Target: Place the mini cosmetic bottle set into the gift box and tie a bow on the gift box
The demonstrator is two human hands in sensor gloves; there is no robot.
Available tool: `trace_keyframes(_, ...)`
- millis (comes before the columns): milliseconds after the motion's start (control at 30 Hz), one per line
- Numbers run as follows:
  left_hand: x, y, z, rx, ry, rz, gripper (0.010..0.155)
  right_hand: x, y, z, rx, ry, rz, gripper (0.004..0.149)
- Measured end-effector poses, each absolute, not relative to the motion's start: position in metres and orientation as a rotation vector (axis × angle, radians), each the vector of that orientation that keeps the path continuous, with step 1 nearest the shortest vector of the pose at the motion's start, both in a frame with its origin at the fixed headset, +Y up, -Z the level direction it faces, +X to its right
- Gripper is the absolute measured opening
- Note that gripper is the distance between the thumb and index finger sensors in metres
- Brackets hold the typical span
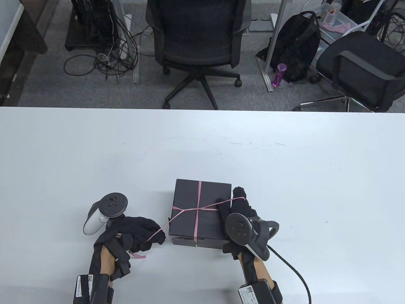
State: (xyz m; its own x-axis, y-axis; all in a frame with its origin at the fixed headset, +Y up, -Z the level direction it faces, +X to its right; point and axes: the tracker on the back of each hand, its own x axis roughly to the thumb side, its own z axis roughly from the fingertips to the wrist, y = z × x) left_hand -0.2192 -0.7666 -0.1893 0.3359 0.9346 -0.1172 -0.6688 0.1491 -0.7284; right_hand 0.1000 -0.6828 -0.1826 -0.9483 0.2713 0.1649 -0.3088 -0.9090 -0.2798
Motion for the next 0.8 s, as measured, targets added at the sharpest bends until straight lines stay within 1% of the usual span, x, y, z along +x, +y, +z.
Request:
trace_keyframes(33, -0.216, -0.767, -0.189, -0.79, -0.458, 1.288, 0.048, 0.099, -0.683, -0.182, 0.181, -0.439, 2.809, 0.069)
trace_keyframes(67, -0.21, -0.767, -0.19, -0.781, -0.543, 1.448, 0.049, 0.099, -0.682, -0.182, 0.19, -0.44, 2.816, 0.07)
trace_keyframes(133, -0.197, -0.767, -0.19, -0.779, -0.624, 1.649, 0.052, 0.098, -0.682, -0.181, 0.199, -0.452, 2.83, 0.073)
trace_keyframes(167, -0.191, -0.764, -0.19, -0.774, -0.638, 1.747, 0.056, 0.097, -0.681, -0.181, 0.206, -0.462, 2.839, 0.074)
trace_keyframes(233, -0.183, -0.753, -0.194, -0.775, -0.627, 1.842, 0.061, 0.097, -0.681, -0.179, 0.221, -0.48, 2.851, 0.078)
trace_keyframes(300, -0.181, -0.739, -0.199, -0.779, -0.574, 1.787, 0.063, 0.096, -0.68, -0.179, 0.236, -0.499, 2.865, 0.082)
trace_keyframes(333, -0.18, -0.722, -0.203, -0.733, -0.473, 1.689, 0.063, 0.095, -0.68, -0.178, 0.252, -0.509, 2.876, 0.084)
trace_keyframes(367, -0.179, -0.711, -0.205, -0.679, -0.401, 1.606, 0.062, 0.095, -0.68, -0.178, 0.263, -0.524, 2.881, 0.085)
trace_keyframes(400, -0.175, -0.697, -0.207, -0.581, -0.303, 1.463, 0.061, 0.094, -0.679, -0.177, 0.282, -0.544, 2.888, 0.086)
trace_keyframes(500, -0.151, -0.677, -0.213, -0.422, -0.203, 1.182, 0.06, 0.091, -0.677, -0.176, 0.317, -0.567, 2.921, 0.085)
trace_keyframes(600, -0.132, -0.672, -0.216, -0.349, -0.102, 1.06, 0.06, 0.091, -0.676, -0.174, 0.347, -0.59, 2.928, 0.086)
trace_keyframes(667, -0.125, -0.671, -0.217, -0.293, -0.056, 0.957, 0.06, 0.09, -0.673, -0.172, 0.389, -0.598, 2.961, 0.087)
trace_keyframes(700, -0.122, -0.669, -0.217, -0.263, -0.06, 0.913, 0.06, 0.089, -0.67, -0.17, 0.435, -0.618, 2.983, 0.086)
trace_keyframes(767, -0.117, -0.667, -0.215, -0.278, -0.056, 0.854, 0.059, 0.09, -0.659, -0.167, 0.521, -0.657, 2.925, 0.074)
trace_keyframes(800, -0.116, -0.667, -0.215, -0.271, -0.063, 0.837, 0.059, 0.091, -0.654, -0.166, 0.553, -0.644, 2.873, 0.068)
